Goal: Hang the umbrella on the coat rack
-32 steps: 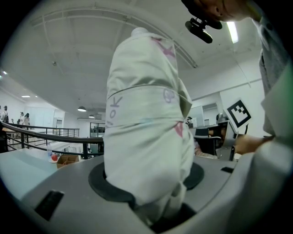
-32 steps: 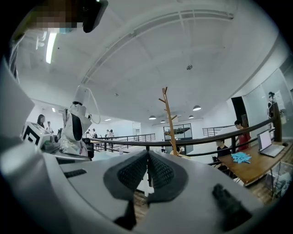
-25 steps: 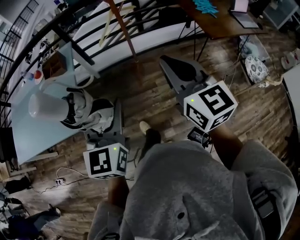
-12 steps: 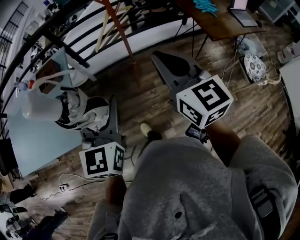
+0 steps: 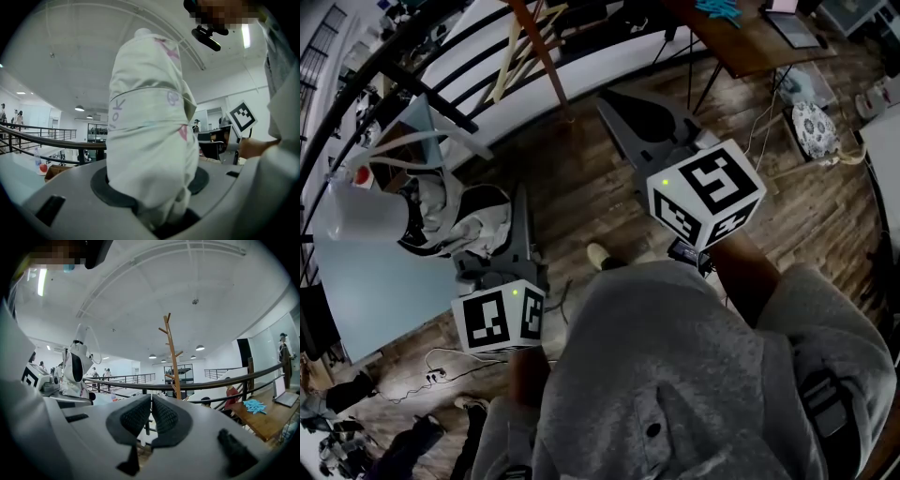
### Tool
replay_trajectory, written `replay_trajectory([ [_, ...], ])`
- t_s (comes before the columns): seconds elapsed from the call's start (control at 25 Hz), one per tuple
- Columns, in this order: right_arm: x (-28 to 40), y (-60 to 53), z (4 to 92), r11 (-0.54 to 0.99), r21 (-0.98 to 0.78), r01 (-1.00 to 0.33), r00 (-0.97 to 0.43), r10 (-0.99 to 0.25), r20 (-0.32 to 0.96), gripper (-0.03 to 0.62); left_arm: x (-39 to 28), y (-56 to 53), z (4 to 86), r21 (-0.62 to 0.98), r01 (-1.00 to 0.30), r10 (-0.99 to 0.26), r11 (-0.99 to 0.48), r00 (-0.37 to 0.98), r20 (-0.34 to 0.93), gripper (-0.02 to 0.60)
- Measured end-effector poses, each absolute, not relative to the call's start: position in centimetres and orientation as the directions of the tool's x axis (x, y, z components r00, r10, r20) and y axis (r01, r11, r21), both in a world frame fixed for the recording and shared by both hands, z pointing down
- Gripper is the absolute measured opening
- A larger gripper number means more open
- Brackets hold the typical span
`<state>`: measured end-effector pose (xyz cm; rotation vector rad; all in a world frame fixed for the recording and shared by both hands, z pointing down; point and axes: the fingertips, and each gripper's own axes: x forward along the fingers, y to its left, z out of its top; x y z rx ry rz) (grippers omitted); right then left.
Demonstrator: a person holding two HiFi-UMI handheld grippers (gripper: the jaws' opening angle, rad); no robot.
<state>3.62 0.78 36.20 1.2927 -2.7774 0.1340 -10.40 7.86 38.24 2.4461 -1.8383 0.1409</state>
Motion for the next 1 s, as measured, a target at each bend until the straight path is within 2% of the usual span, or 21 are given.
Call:
replay_trajectory([
  [0.32, 0.1, -3.3, 35.4, 0.645, -0.056, -0.762, -0.646, -0.753, 0.12, 0.025, -13.5, 4.0, 38.1, 0.024, -0.962, -0.945, -0.271, 0.271, 0.183, 0.244],
  [1.0, -4.7, -3.8, 35.8, 0.647, -0.038, -0.762, -0.647, -0.755, 0.106, 0.025, -17.9, 3.0, 39.1, 0.02, -0.958, -0.939, -0.285, 0.284, 0.194, 0.243],
])
